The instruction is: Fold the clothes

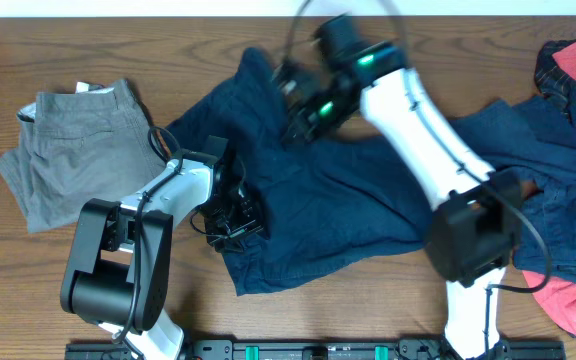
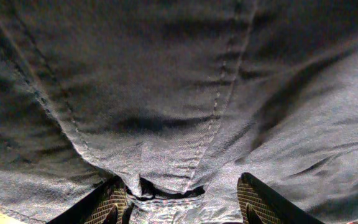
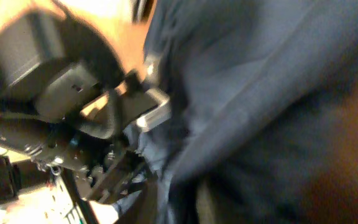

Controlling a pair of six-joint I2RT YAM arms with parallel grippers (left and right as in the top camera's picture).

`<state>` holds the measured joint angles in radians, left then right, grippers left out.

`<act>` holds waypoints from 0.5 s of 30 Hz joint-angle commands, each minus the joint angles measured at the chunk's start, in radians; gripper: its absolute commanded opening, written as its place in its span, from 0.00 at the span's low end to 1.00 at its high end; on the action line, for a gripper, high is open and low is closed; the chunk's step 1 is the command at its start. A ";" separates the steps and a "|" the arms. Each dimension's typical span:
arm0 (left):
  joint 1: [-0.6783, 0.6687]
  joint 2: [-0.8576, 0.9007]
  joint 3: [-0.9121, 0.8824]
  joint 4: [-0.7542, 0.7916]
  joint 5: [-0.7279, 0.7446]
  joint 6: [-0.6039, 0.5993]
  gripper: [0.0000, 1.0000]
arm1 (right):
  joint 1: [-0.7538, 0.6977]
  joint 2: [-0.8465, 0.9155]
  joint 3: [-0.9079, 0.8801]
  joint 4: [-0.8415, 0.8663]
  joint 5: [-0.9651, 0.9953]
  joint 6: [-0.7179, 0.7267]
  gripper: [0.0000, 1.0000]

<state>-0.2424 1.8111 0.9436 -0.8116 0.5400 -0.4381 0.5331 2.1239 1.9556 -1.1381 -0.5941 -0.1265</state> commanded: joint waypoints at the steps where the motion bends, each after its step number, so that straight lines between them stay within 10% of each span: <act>1: 0.016 0.084 -0.060 0.038 -0.236 0.038 0.61 | 0.041 0.014 -0.016 -0.023 0.192 -0.027 0.40; 8: 0.016 0.084 -0.060 0.038 -0.236 0.038 0.61 | 0.031 0.011 -0.010 0.000 0.683 0.223 0.43; 15: 0.016 0.084 -0.060 0.038 -0.236 0.038 0.61 | -0.076 0.008 -0.010 0.172 0.725 0.233 0.56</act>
<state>-0.2420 1.8111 0.9428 -0.8112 0.5404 -0.4381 0.5045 2.1353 1.9427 -0.9993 0.0422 0.0689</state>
